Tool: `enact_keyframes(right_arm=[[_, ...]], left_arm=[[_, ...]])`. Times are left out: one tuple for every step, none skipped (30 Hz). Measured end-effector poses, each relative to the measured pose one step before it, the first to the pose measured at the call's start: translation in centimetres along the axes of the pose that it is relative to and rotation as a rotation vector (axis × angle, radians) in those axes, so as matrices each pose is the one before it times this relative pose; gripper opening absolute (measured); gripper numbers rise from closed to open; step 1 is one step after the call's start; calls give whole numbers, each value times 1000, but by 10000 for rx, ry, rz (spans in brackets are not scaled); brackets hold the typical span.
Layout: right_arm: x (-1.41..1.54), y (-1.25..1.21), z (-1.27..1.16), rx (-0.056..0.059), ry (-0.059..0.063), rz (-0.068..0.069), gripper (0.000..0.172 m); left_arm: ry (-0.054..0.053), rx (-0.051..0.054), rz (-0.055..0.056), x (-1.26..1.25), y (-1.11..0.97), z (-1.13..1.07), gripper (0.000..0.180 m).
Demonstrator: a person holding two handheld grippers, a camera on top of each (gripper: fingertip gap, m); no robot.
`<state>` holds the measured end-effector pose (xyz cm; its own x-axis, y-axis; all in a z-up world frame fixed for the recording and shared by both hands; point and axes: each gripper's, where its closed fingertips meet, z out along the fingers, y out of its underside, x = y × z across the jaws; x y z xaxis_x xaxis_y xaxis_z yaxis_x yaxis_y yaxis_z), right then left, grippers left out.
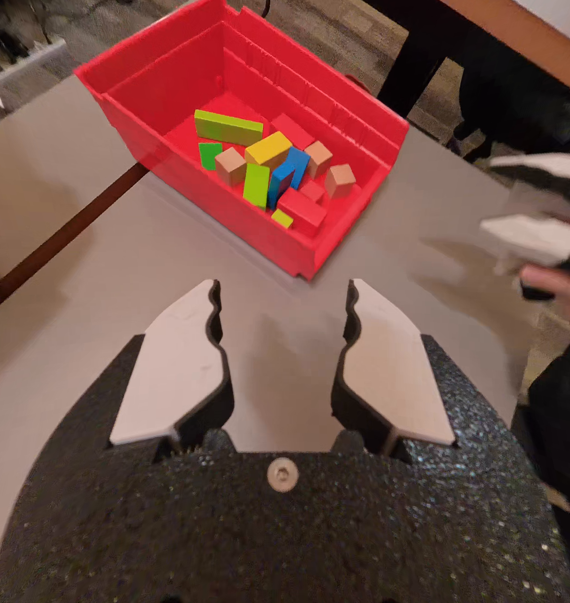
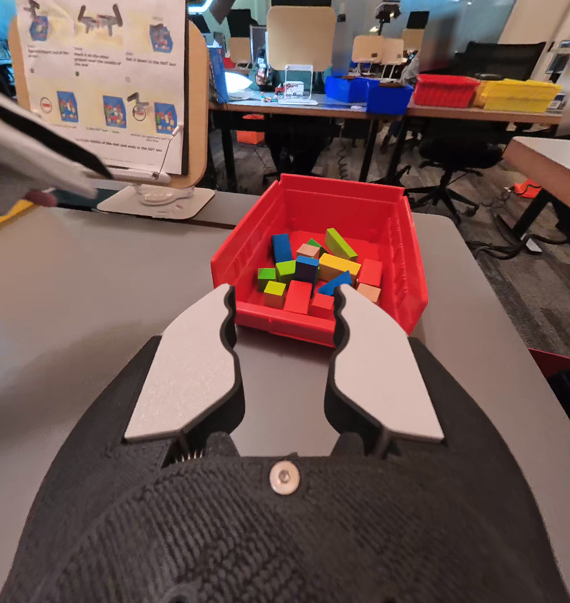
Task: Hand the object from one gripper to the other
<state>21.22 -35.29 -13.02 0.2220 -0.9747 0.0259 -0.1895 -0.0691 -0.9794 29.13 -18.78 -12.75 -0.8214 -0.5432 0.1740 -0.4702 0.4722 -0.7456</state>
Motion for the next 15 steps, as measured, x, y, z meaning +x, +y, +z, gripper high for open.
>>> enact_keyframes(right_arm=[[47, 19, -36, 18, 13, 52, 58], [-136, -84, -75, 103, -131, 17, 57], [-47, -77, -105, 67, -121, 12, 56], [191, -53, -142, 27, 4, 34, 55], [308, -23, -169, 22, 74, 29, 54], [330, 64, -156, 6, 76, 7, 54], [297, 158, -98, -40, 57, 18, 53], [219, 196, -67, -86, 15, 30, 53], [138, 143, -52, -70, -4, -5, 53], [152, 38, -37, 18, 33, -29, 53], [69, -18, -25, 55, 6, -9, 53], [-48, -2, -18, 40, -72, 18, 53], [-63, -2, -6, 29, -95, 50, 53], [2, -11, -23, 21, -53, 74, 53], [25, -29, -42, 30, -25, 56, 53]], left_arm=[[36, -137, -341, -6, -852, 1209, 72], [-74, -189, -308, -179, -689, 1255, 73], [-104, -233, -294, -233, -533, 1319, 74], [-162, -268, -272, -372, -413, 1332, 74], [-319, -281, -293, -646, -343, 1334, 75], [-298, -280, -365, -589, -318, 1309, 76], [-115, -288, -356, -320, -297, 1256, 76], [-21, -290, -396, -199, -279, 1187, 77], [39, -274, -447, -105, -284, 1122, 77], [17, -281, -368, -111, -255, 1059, 75], [-127, -301, -238, -274, -171, 1003, 74], [-329, -266, -98, -559, -175, 937, 74], [-489, -180, -41, -760, -209, 851, 73], [-379, -124, -82, -591, -185, 797, 69], [-133, -140, -133, -235, -96, 750, 67]])
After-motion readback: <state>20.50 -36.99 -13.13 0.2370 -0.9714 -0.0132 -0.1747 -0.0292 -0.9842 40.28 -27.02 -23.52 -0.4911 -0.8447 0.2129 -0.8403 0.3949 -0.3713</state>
